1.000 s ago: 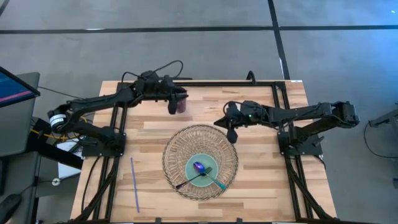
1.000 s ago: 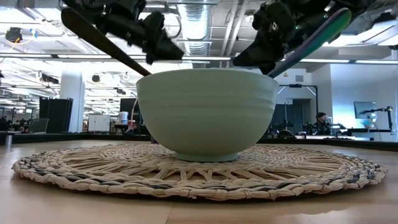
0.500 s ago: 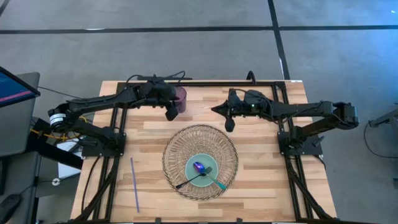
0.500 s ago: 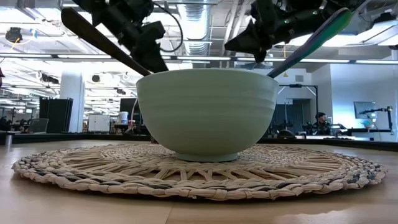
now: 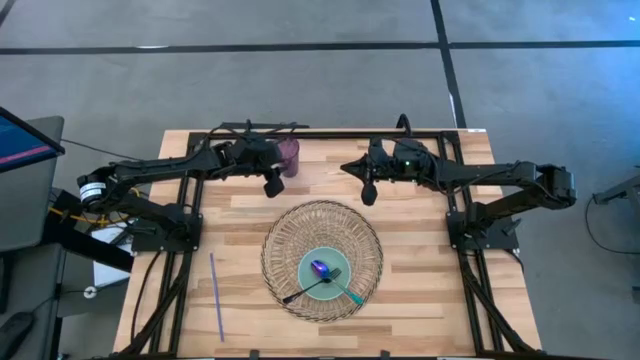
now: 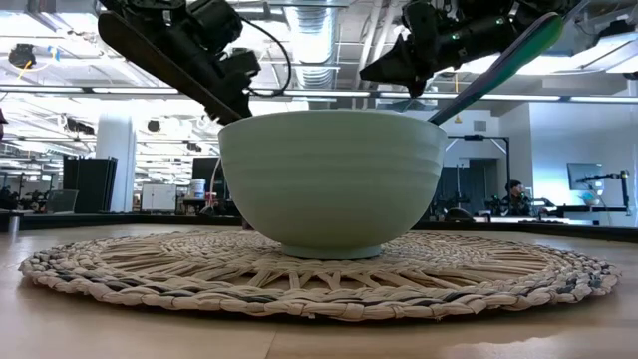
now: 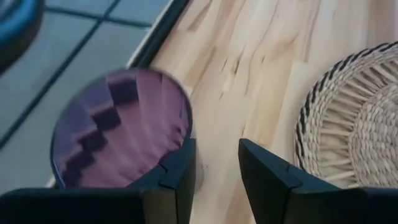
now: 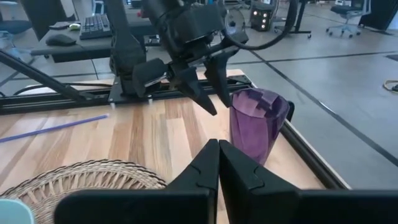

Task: Pick & Place Utensil
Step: Put the violet glass on the woven mat to the top left of the light green bowl

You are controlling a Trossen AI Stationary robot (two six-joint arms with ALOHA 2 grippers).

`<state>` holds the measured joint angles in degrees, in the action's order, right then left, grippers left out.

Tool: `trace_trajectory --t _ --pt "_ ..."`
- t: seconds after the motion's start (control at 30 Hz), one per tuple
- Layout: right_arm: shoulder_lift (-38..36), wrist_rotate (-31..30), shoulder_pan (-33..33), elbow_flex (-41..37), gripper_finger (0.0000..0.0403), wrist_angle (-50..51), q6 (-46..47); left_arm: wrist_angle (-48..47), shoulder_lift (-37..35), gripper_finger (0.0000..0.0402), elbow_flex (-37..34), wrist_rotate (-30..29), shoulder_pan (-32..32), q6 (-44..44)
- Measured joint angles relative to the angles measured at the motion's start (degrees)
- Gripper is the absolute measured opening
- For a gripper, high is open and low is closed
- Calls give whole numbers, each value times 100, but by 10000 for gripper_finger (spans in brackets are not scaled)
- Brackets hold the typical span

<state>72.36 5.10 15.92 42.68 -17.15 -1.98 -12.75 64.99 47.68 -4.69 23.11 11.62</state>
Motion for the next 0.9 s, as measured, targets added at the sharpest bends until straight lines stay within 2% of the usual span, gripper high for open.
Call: trace_trajectory --t 0.27,0.6,0.73,0.9 --pt "0 281 -183 0 3 330 2 245 0 121 0 -25 12 824" --pt "0 288 -476 0 3 448 188 206 0 121 0 -23 519 821" --pt "0 286 -550 0 3 448 199 206 0 121 0 255 555 762" --pt "0 284 -553 0 3 448 201 206 0 121 0 304 557 752"
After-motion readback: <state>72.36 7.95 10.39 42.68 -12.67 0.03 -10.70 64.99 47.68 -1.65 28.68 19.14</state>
